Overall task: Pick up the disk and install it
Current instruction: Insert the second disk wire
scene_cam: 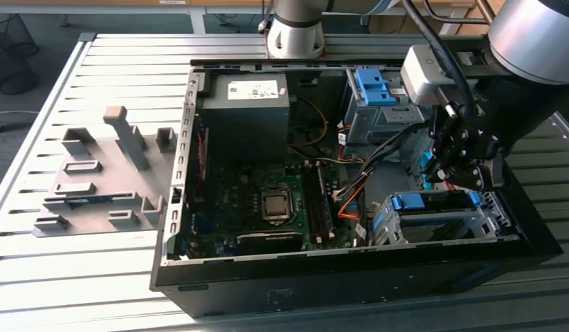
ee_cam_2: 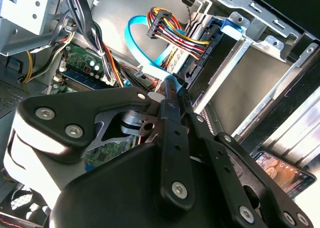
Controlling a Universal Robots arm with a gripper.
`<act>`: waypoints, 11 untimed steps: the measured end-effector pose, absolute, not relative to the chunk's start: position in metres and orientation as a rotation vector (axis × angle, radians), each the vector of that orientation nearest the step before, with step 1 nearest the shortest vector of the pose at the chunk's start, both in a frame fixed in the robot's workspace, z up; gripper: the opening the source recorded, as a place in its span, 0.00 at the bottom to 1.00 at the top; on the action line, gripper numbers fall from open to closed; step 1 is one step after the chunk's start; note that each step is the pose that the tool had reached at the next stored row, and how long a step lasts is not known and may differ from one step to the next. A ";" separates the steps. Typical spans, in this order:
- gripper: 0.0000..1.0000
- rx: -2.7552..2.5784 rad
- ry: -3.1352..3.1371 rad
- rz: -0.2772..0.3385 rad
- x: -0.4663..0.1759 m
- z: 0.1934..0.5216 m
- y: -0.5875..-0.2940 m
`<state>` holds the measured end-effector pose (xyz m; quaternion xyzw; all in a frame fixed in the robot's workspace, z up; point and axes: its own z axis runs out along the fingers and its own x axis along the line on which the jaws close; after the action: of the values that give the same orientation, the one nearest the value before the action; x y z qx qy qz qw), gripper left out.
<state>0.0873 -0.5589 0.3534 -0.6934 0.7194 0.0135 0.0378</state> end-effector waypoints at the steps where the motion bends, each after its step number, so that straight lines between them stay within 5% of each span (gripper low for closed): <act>1: 0.16 -2.127 2.207 0.041 0.087 0.353 -0.559; 11: 0.16 -2.127 2.207 0.041 0.087 0.353 -0.559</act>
<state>0.0872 -0.5589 0.3532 -0.6934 0.7194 0.0135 0.0378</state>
